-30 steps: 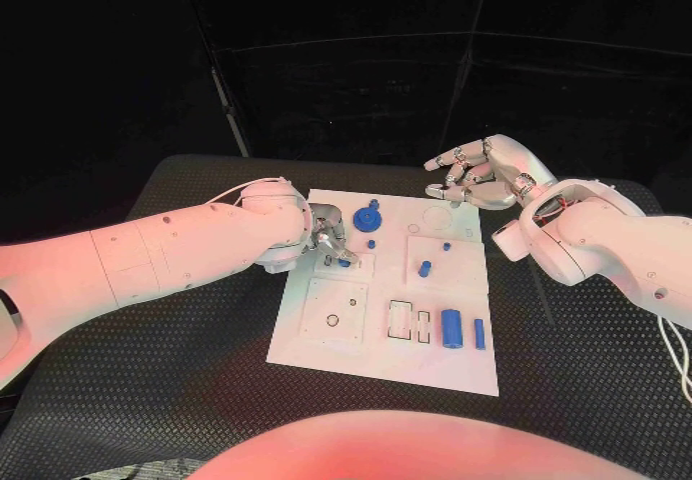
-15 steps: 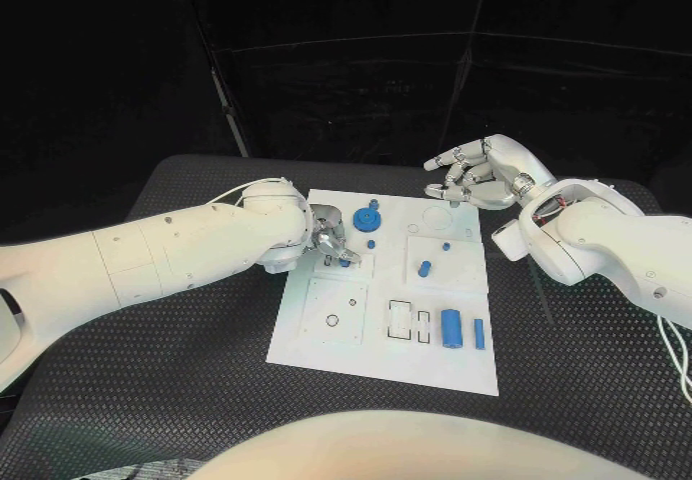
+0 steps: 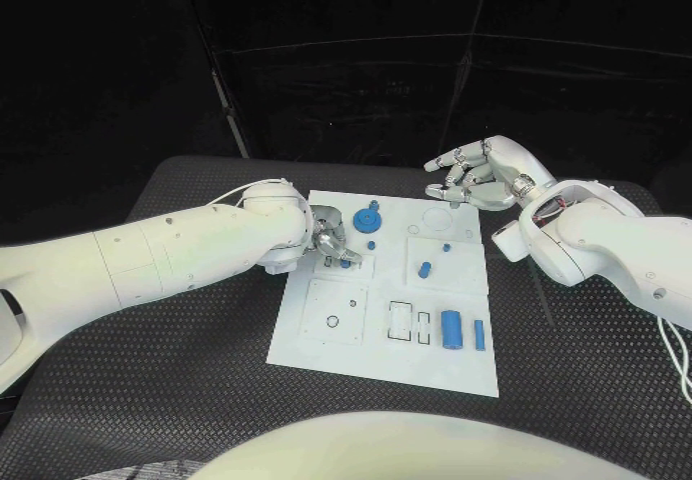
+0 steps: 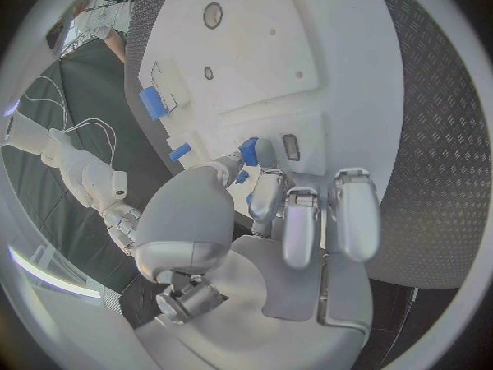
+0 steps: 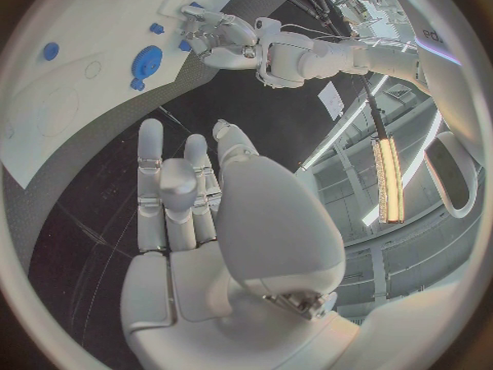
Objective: Assemble the parts on the task board
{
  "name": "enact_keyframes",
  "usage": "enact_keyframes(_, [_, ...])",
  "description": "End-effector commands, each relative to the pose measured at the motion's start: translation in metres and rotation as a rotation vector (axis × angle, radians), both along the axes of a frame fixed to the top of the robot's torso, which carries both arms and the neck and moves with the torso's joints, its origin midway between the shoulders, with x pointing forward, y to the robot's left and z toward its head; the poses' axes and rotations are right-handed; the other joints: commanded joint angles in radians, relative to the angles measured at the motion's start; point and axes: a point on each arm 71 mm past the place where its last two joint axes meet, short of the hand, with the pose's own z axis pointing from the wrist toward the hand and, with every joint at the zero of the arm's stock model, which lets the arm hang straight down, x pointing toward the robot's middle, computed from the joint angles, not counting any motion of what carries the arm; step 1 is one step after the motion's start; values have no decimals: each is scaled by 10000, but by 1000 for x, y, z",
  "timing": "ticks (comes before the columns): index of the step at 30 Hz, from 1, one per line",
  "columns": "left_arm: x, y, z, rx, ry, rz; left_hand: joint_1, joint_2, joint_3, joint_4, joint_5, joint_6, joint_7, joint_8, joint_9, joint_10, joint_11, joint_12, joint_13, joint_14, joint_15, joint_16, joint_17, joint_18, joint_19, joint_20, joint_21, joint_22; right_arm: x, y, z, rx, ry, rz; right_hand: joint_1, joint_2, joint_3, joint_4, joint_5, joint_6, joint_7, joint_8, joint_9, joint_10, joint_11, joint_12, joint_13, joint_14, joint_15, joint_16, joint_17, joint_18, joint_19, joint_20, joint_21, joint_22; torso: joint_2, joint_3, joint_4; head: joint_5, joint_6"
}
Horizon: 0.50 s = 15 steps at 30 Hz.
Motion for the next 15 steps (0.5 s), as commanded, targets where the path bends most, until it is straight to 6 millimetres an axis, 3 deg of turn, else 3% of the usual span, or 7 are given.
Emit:
enact_keyframes(1, [-3, 0, -4, 117, 158, -19, -134, -23, -132, 8, 46, 88, -15, -31, -11, 48, -14, 40, 4, 1073, -79, 31, 2634, -144, 77, 21, 33, 270, 0, 0, 1, 28, -26, 1, -105, -32, -2, 53, -25, -61, -7, 32, -9, -56, 19, 20, -9, -52, -3, -65, -7, 45, 65, 26, -37, -16, 5, -5, 5, -8, 0])
enact_keyframes(15, [-5, 3, 4, -42, 13, -2, -247, -36, -471, 21, 46, 89, -24, -27, -25, 40, -23, 22, -17, 1073, -90, 31, 2634, -139, 71, 11, 18, 259, 1, -1, 1, 14, -25, -31, -164, -32, -23, 112, -29, -69, -6, 35, -9, -61, 22, 41, -8, -50, 0, -74, 3, 46, 70, 30, -56, -26, 1, 1, 6, -16, 51])
